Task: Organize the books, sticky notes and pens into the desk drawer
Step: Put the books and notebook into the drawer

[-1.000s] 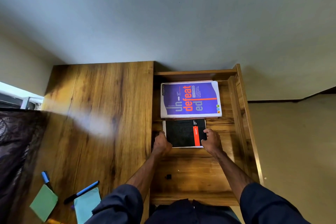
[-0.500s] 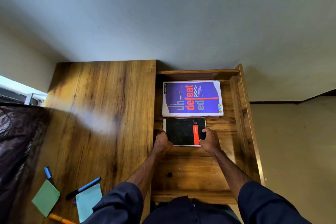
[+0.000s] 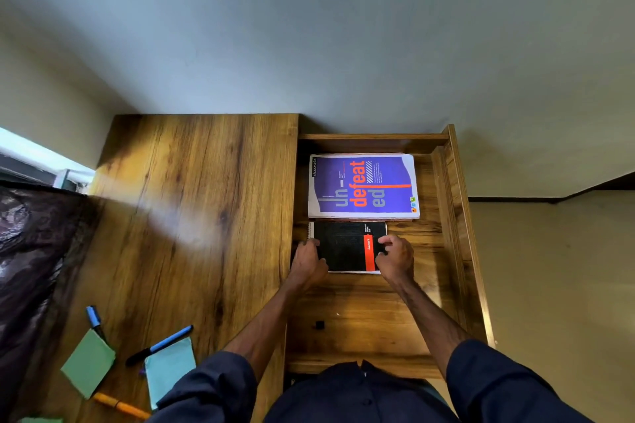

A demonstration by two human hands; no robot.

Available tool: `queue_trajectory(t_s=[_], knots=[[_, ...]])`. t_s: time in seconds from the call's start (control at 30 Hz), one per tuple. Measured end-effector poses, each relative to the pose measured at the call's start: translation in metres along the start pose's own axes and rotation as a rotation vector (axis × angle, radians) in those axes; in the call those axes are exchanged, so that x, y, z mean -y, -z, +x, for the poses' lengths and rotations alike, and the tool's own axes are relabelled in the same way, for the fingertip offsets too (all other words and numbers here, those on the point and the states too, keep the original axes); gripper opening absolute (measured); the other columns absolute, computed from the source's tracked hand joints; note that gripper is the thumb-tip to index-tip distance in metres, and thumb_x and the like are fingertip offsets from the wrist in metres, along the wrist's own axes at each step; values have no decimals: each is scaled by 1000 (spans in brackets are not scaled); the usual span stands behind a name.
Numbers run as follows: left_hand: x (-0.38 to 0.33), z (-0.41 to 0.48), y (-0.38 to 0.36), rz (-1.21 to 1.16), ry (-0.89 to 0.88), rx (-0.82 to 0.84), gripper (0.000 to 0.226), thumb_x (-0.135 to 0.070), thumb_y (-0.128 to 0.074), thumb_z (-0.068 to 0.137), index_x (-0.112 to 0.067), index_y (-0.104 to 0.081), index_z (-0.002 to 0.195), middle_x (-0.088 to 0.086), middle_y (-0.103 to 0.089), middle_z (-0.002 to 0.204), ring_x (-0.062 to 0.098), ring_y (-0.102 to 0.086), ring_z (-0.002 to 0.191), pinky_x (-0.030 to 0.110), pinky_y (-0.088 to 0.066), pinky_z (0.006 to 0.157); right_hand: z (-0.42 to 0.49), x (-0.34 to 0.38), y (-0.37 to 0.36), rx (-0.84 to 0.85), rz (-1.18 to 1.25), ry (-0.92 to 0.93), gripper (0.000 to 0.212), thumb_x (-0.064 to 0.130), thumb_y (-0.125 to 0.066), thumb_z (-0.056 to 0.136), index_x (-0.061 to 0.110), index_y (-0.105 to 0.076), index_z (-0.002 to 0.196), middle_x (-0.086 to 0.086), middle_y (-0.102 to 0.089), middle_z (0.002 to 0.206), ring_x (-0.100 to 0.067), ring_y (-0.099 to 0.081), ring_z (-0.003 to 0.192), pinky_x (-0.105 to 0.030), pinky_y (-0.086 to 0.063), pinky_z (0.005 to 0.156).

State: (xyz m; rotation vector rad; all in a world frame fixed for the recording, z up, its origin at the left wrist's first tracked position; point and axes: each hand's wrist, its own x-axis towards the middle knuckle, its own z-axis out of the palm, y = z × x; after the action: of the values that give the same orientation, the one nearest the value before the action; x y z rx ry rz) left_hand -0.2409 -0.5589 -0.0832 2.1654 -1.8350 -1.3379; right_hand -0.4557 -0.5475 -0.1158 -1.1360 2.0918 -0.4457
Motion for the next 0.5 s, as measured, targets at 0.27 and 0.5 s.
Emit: queue_trajectory(t_s=[0.27,0.5], knots=[[42,-55,39,-313,-122,-176,26,-15,-60,97,-19,-62,123,-8,-62,120,0,-61,102,15,-53,78,-36,84,-27,20,106,319,25,-1,-70,82,18,-69,99,6,-69,102,-9,-67,85,-28,-60,72],[128,-110,67,-492,66,-441,21,-11,-63,93,-16,-71,112,-4,-72,110,11,-68,100,26,-55,88,-112,152,-96,283,74,653,21,0,-67,79,16,-74,92,3,-73,91,-8,-67,80,-23,-57,74]])
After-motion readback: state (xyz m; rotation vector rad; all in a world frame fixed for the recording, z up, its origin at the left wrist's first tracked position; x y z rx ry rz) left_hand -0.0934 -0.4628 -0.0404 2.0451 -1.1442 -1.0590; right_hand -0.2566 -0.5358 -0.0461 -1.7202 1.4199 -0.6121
